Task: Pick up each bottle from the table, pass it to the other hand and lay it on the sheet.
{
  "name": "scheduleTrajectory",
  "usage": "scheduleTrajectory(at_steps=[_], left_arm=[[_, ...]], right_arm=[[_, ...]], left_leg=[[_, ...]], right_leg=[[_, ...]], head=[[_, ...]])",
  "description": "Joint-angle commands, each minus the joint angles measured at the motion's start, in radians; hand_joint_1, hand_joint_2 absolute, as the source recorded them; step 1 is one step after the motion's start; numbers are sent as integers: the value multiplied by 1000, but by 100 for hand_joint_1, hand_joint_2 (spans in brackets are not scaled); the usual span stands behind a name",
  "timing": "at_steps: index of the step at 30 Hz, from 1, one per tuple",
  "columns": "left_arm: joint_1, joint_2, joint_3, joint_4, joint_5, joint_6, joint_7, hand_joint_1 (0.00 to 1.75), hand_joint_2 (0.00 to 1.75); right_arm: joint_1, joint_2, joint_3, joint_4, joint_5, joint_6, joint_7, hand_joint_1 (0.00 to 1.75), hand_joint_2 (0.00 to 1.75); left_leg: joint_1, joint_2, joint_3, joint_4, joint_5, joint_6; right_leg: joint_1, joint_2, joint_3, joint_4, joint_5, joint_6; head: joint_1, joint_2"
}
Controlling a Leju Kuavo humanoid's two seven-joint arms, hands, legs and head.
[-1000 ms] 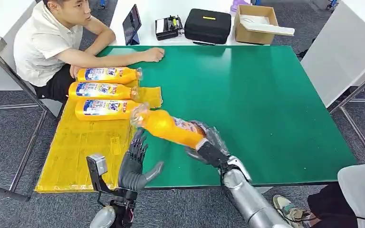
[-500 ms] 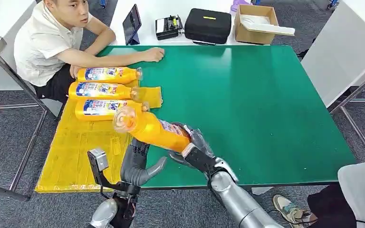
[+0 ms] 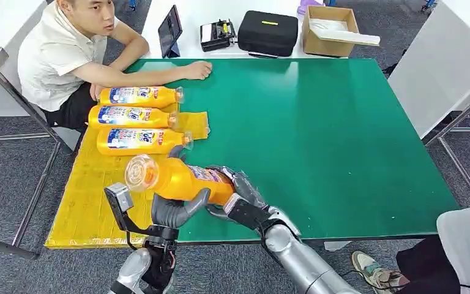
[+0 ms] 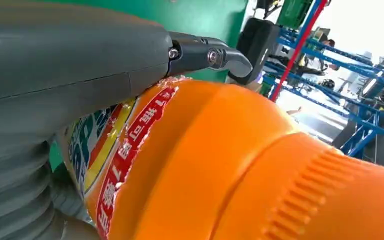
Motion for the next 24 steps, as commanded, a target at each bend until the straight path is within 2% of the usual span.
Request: scheduleTrajectory(at_steps=[1, 2, 3, 4, 6, 11, 12, 14, 23, 24], left_arm=[[-52, -14, 19, 31, -57, 86, -61, 0, 175], [-51, -15, 19, 28, -55, 87, -61, 0, 175], [-49, -15, 17, 21, -53, 87, -62, 157, 175], [-46, -16, 16, 13, -43, 79, -61, 175, 175], [-37, -14, 15, 1, -18, 53, -61, 175, 175], [-4, -17, 11, -51, 15, 32, -64, 175, 175], [3, -19, 11, -60, 29, 29, -57, 175, 175], [3, -16, 7, -56, 46, 25, -41, 175, 175], [3, -16, 7, -55, 46, 25, -41, 175, 175], [2, -18, 7, -51, 64, 10, -29, 175, 175]], right_arm=[[-26, -30, 74, -9, -1, 6, 13, 175, 175], [-27, -30, 75, -5, -3, 5, 13, 175, 175], [-27, -28, 75, 1, -8, 5, 14, 175, 175], [-27, -26, 77, 6, -14, 6, 12, 175, 175], [-27, -23, 74, 10, -29, 12, 6, 175, 175], [-8, -8, 52, 40, -73, 28, 4, 173, 175], [-6, 0, 53, 52, -74, 27, 3, 147, 175], [-3, 11, 48, 62, -84, 24, -3, 106, 175], [-5, 12, 48, 61, -84, 24, -3, 106, 175], [-5, 13, 47, 63, -84, 23, -3, 87, 175]], left_leg=[[0, 0, 2, 0, -1, 0], [1, 0, 4, 1, -2, 0], [0, 0, 3, 1, -1, 0], [1, 0, 5, 1, -2, 0], [0, 0, 1, 0, 0, 0], [1, 1, 5, 0, -2, 0], [0, 1, 2, 0, -1, 0], [1, 1, 5, 0, -2, 0], [1, 0, 5, 0, -2, 0], [1, 0, 3, 0, -1, 0]], right_leg=[[1, -1, 2, 0, -1, -2], [1, -2, 5, 0, -2, -4], [1, -2, 4, 0, -2, -3], [2, -2, 5, 0, -2, -4], [1, -1, 2, 0, 0, -2], [2, -1, 5, -1, -2, -4], [1, 0, 2, -1, -1, -2], [2, -1, 5, -1, -2, -4], [1, -1, 5, -1, -2, -4], [1, -1, 3, -1, -1, -3]], head=[[0, 0], [0, 0], [0, 0], [0, 0], [0, 0], [0, 0], [0, 0], [0, 0], [0, 0], [0, 0]])
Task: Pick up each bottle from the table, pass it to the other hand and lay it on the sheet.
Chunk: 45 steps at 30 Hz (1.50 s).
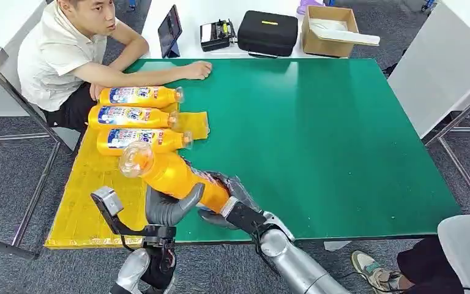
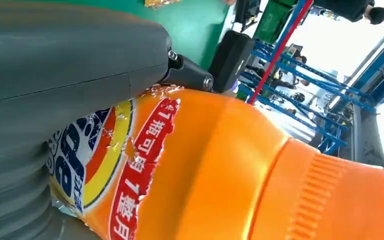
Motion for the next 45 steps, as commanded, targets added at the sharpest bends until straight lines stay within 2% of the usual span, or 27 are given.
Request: scheduleTrajectory(at_steps=[1, 2, 6, 9, 10, 12, 13, 15, 16, 17, 19, 21, 22, 24, 29, 33, 36, 40, 42, 45], left_arm=[[-22, 10, -6, 11, 47, -35, 30, 175, 175], [-20, 9, -5, 12, 61, -42, 40, 175, 175], [-13, 26, -14, 14, 128, -101, 80, 175, 175], [4, 74, -24, -40, -21, -57, 2, 175, 175], [9, 83, -12, -56, -84, -20, -2, 175, 175], [23, 108, 20, -110, -158, 10, -14, 175, 175], [27, 123, 27, -127, -204, 25, -2, 175, 175], [15, 152, 24, -122, -355, 97, -19, 175, 175], [4, 169, 22, -103, -477, 157, -27, 175, 175], [1, 173, 31, -91, -534, 181, -27, 175, 175], [2, 191, 54, -91, -694, 213, -29, 175, 175], [5, 202, 77, -90, -934, 299, 2, 175, 175], [-3, 210, 87, -66, -1052, 333, 43, 175, 175], [-2, 206, 98, -62, -1056, 331, 43, 175, 175], [-55, 236, 102, 73, -1373, 343, 189, 175, 175], [-63, 238, 109, 93, -1370, 342, 185, 175, 175], [-96, 255, 101, 154, -1546, 320, 282, 175, 175], [-133, 254, 103, 219, -1584, 289, 302, 175, 175], [-174, 238, 113, 295, -1593, 232, 346, 175, 175], [-251, 221, 119, 437, -1630, 187, 395, 175, 175]], right_arm=[[-24, 0, 12, 67, -2, 2, 0, 51, 175], [-24, 4, 7, 69, -8, 2, -1, 0, 175], [-18, 25, -14, 90, -40, 12, -8, 0, 175], [60, 39, -81, 48, -62, -69, -17, 0, 175], [83, 38, -106, 37, 46, -257, 21, 0, 175], [131, 53, -168, -19, 56, -397, 19, 0, 175], [138, 45, -178, -49, 133, -519, 16, 0, 175], [149, 38, -219, -100, 170, -628, 14, 0, 175], [146, 19, -233, -114, 246, -696, 46, 0, 175], [150, 6, -244, -132, 275, -705, 70, 0, 175], [178, -20, -273, -210, 434, -758, 95, 0, 175], [210, -28, -286, -307, 531, -758, 131, 0, 175], [217, -30, -286, -343, 531, -758, 134, 0, 175], [220, -29, -286, -362, 530, -755, 140, 0, 175], [231, -31, -285, -408, 531, -746, 143, 0, 175], [232, -31, -287, -404, 531, -747, 144, 0, 175], [235, -28, -296, -389, 522, -725, 138, 0, 175], [241, -25, -307, -390, 519, -721, 130, 0, 175], [238, -15, -316, -377, 498, -699, 126, 0, 175], [223, -2, -325, -340, 479, -672, 114, 0, 175]], left_leg=[[0, 0, 3, 0, -1, 0], [0, 1, 4, 0, -2, 0], [1, 1, 6, 0, -2, 0], [0, 1, 5, -1, -2, 0], [0, 0, 4, -1, -1, 0], [0, -1, 4, -1, -1, 0], [1, 1, 6, -1, -3, 0], [0, 0, 5, 0, -3, 0], [0, 1, 3, -1, -2, 0], [0, 1, 6, 0, -3, 0], [0, 0, 6, -1, -2, 0], [0, 0, 4, 0, -2, 0], [1, 2, 3, 0, -2, 0], [0, 0, 3, 0, -2, 0], [-1, 0, 3, -1, 0, 0], [0, 0, 4, -1, -1, 0], [0, 0, 3, -1, 0, 0], [1, -2, 6, -1, -1, 0], [0, -1, 2, -1, 0, 0], [0, -2, 5, -1, -1, 0]], right_leg=[[1, -1, 3, -1, -1, -2], [1, -1, 5, -1, -2, -3], [2, -1, 7, -1, -2, -4], [1, -1, 5, -1, -2, -3], [1, -2, 4, -1, -1, -3], [1, -2, 4, -1, -2, -3], [2, -1, 6, -1, -3, -4], [1, -1, 5, 0, -4, -4], [1, -1, 4, 0, -3, -2], [1, -1, 6, 0, -4, -3], [1, -1, 7, -1, -3, -3], [1, -2, 5, 0, -3, -2], [1, 0, 3, 0, -3, -2], [0, -3, 4, 1, -4, -3], [0, -2, 3, 0, -2, -1], [1, -2, 4, -1, -2, -2], [0, -2, 3, -1, -2, -1], [1, -4, 7, -1, -3, -3], [1, -2, 3, -1, -2, -1], [1, -5, 6, -1, -3, -3]], head=[[0, 0], [0, 0], [0, 0], [0, 0], [0, 0], [0, 0], [0, 0], [0, 0], [0, 0], [0, 0], [0, 0], [0, 0], [0, 0], [0, 0], [0, 0], [0, 0], [0, 0], [0, 0], [0, 0], [0, 0]])
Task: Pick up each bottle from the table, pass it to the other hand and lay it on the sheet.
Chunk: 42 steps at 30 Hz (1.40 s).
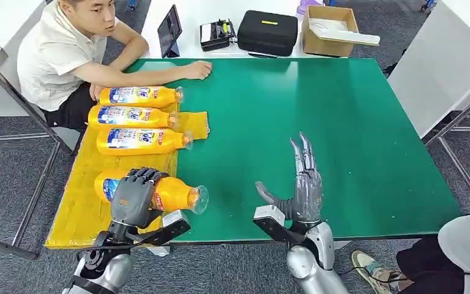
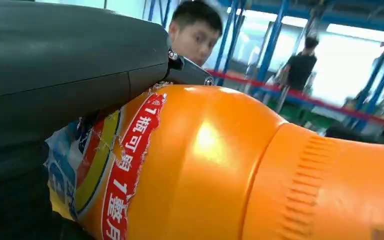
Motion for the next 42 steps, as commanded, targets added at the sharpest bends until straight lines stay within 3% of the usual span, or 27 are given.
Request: scheduleTrajectory(at_steps=[1, 4, 7, 14, 15, 16, 17, 23, 28, 37, 42], left_arm=[[-215, -3, 1, 393, -87, -93, 98, 175, 175], [-238, -9, 8, 439, -89, -100, 102, 175, 175], [-288, -19, -18, 531, -178, -53, 150, 175, 175], [-330, -68, 26, 661, -124, -86, 117, 175, 175], [-338, -75, 31, 680, -112, -112, 115, 99, 175], [-347, -73, 25, 695, -105, -139, 102, 7, 175], [-356, -76, 32, 712, -90, -162, 106, 0, 175], [-404, -67, 9, 803, -41, -321, 75, 0, 175], [-414, -52, -17, 813, -36, -349, 51, 0, 175], [-421, -41, -39, 801, -5, -355, 33, 0, 175], [-382, -48, -30, 749, 29, -289, 9, 0, 175]], right_arm=[[-31, 15, -38, 71, -35, 1, -24, 0, 175], [-34, 20, -39, 79, -47, 7, -29, 0, 175], [-50, 21, -36, 112, -55, 25, -34, 0, 175], [-56, 34, -51, 160, -112, 39, -73, 0, 175], [-56, 34, -53, 162, -114, 42, -75, 0, 175], [-55, 36, -54, 161, -127, 46, -85, 0, 175], [-53, 40, -60, 162, -147, 54, -92, 0, 175], [-68, 48, -71, 208, -198, 75, -126, 0, 175], [-84, 50, -68, 225, -207, 75, -135, 0, 175], [-100, 50, -66, 239, -215, 75, -143, 0, 175], [-91, 48, -62, 229, -212, 77, -146, 0, 175]], left_leg=[[1, -2, 3, -1, 0, 0], [1, -2, 8, -1, -2, 0], [0, -1, 3, -1, 0, 0], [1, 0, 6, 0, -1, 0], [1, 0, 4, -1, 0, 0], [1, -1, 5, -1, -1, 0], [0, -2, 3, -1, 0, 0], [0, -6, 6, -1, 1, 1], [0, -6, 12, -2, 2, 1], [0, -5, 15, -2, 2, 1], [0, -5, 16, -2, 2, 1]], right_leg=[[1, -3, 4, -1, 0, -3], [3, -4, 10, -1, -3, -6], [1, -2, 4, -1, 0, -2], [2, -2, 7, -1, -1, -4], [1, -1, 5, -1, -1, -2], [1, -2, 6, -1, -1, -3], [1, -2, 5, -1, 0, -2], [1, -6, 9, -1, 0, -2], [1, -6, 16, -2, 0, -3], [1, -6, 19, -2, 0, -4], [1, -6, 19, -2, 0, -4]], head=[[0, 0], [0, 0], [0, 0], [0, 0], [0, 0], [0, 0], [0, 0], [0, 0], [0, 0], [0, 0], [0, 0]])
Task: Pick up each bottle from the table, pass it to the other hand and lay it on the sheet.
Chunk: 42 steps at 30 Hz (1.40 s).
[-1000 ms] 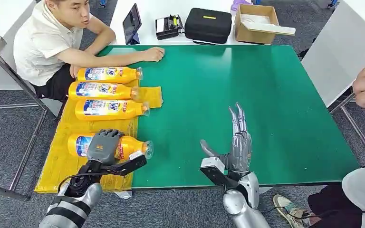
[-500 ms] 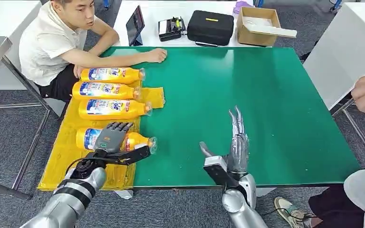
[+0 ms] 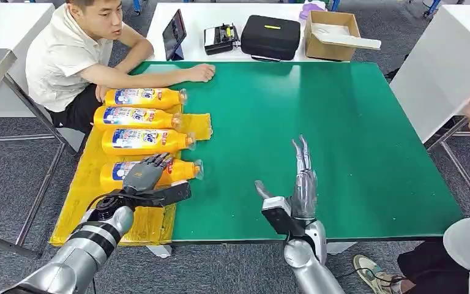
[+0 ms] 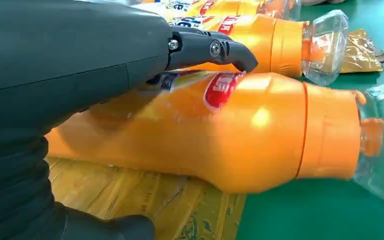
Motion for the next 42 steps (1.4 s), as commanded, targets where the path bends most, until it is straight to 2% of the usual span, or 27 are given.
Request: scheduleTrajectory(at_steps=[1, 4, 6, 10, 12, 14, 18, 20, 21, 22, 23, 24, 26, 27, 36, 37, 39, 40, 42], left_arm=[[62, 8, -41, 21, 34, 43, -23, 0, 175], [62, 8, -41, 21, 34, 43, -23, 0, 175], [95, 14, -36, -41, 80, 45, -71, 0, 175], [230, 30, -54, -329, 197, 54, -105, 0, 175], [263, 33, -56, -404, 225, 64, -105, 0, 175], [294, 35, -95, -489, 212, 126, -124, 0, 175], [307, 8, -116, -524, 259, 166, -151, 0, 175], [316, -1, -120, -535, 278, 209, -169, 0, 175], [329, -14, -106, -549, 320, 230, -193, 0, 0], [333, -19, -105, -556, 347, 233, -214, 0, 0], [333, -19, -105, -556, 347, 233, -214, 0, 0], [336, -28, -106, -563, 386, 239, -237, 0, 0], [334, -37, -107, -560, 412, 257, -256, 0, 0], [330, -47, -109, -552, 422, 282, -265, 0, 175], [326, -52, -111, -542, 435, 297, -271, 0, 175], [325, -52, -115, -540, 437, 299, -272, 0, 175], [331, -52, -123, -555, 455, 308, -284, 0, 175], [336, -51, -124, -568, 475, 300, -292, 0, 175], [391, -74, -91, -654, 642, 239, -321, 0, 175]], right_arm=[[-27, -1, -11, 63, 2, 4, -6, 0, 175], [-27, -1, -11, 63, 2, 4, -6, 0, 175], [-21, -1, -13, 59, 4, 2, -8, 0, 175], [9, -1, -17, 21, -2, -4, -10, 0, 175], [16, 0, -22, 9, -6, -7, -9, 0, 175], [32, -5, -11, -27, -20, -7, -55, 0, 175], [38, -6, 5, -35, -26, -10, -71, 0, 175], [43, -4, -1, -46, -106, 55, -95, 0, 175], [58, -8, 0, -106, -308, 234, -103, 0, 175], [68, 3, -10, -140, -420, 324, -103, 0, 175], [68, 3, -10, -140, -420, 324, -103, 0, 175], [83, 23, -56, -147, -567, 457, -103, 0, 175], [86, 29, -83, -158, -554, 465, -103, 0, 175], [87, 32, -99, -159, -538, 462, -103, 0, 175], [90, 44, -117, -166, -544, 472, -103, 0, 175], [92, 46, -118, -172, -531, 463, -103, 0, 175], [94, 45, -108, -208, -499, 407, -103, 0, 175], [97, 50, -112, -217, -523, 414, -103, 0, 0], [116, 97, -151, -213, -601, 425, -103, 0, 0]], left_leg=[[0, 6, 4, -2, -1, 0], [0, 4, 3, -1, -1, 0], [0, 4, 3, -1, -1, 0], [0, 4, 3, -1, -1, 0], [0, 3, 2, -1, -2, 0], [0, 3, 1, 0, -2, 0], [0, 3, -2, 1, -3, 0], [0, 2, -6, 1, -2, 0], [0, 3, -5, 1, -3, 0], [1, 4, -3, 1, -4, 0], [0, 1, -7, 1, -2, 0], [0, 2, -5, 2, -4, 0], [0, 2, -7, 2, -3, 0], [1, 2, -6, 2, -4, 0], [0, 2, -9, 1, -2, 0], [1, 4, -5, 2, -4, 0], [0, 2, -10, 0, -1, 0], [1, 3, -9, 1, -2, 0], [0, 3, -8, 1, -3, 0]], right_leg=[[1, 4, 3, -2, 0, -4], [1, 2, 2, -2, 0, -4], [1, 2, 2, -2, 0, -4], [0, 3, 1, -1, 0, -3], [1, 1, 1, -1, -1, -3], [1, 1, 0, -1, -1, -3], [1, 0, -3, 1, -2, -4], [1, 0, -7, 0, -1, -3], [1, 1, -7, 0, -2, -4], [2, 1, -5, 0, -3, -5], [1, -1, -8, 0, -2, -3], [1, -1, -6, 1, -3, -4], [1, -1, -8, 1, -2, -3], [2, -1, -7, 1, -3, -5], [1, 0, -10, 0, -1, -3], [2, 0, -6, 0, -3, -6], [1, 0, -11, 0, -1, -3], [1, 0, -10, 0, -1, -4], [1, 1, -10, 0, -2, -4]], head=[[0, 0], [0, 0], [0, 0], [0, 0], [0, 0], [0, 0], [0, 0], [0, 0], [0, 0], [0, 0], [0, 0], [0, 0], [0, 0], [0, 0], [0, 0], [0, 0], [0, 0], [0, 0], [0, 0]])
